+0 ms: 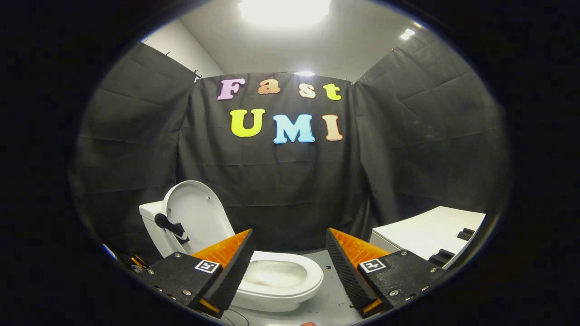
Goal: Open the toilet lid.
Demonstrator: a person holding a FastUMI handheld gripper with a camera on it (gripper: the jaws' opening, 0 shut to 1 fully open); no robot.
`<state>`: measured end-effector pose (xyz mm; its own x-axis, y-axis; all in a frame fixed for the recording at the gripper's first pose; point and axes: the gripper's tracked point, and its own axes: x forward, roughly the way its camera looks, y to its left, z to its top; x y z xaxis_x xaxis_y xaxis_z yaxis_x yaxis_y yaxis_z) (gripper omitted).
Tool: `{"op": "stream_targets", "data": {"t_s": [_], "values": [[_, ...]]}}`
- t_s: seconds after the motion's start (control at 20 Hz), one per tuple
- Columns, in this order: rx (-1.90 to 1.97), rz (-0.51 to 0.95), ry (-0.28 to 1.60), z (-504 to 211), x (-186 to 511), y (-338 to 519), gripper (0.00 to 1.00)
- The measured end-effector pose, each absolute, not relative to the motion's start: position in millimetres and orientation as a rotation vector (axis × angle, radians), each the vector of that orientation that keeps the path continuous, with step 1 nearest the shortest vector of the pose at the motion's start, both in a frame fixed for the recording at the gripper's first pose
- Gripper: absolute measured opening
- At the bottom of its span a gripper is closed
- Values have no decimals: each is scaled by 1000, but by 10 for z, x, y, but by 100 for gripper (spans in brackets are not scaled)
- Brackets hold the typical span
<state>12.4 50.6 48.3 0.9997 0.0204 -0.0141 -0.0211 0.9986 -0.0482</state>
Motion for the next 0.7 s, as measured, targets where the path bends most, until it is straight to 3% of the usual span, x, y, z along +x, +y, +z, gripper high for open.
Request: {"op": "stream_targets", "data": {"t_s": [0.7], "values": [[-67, 17, 7, 438, 154, 513, 96]]}}
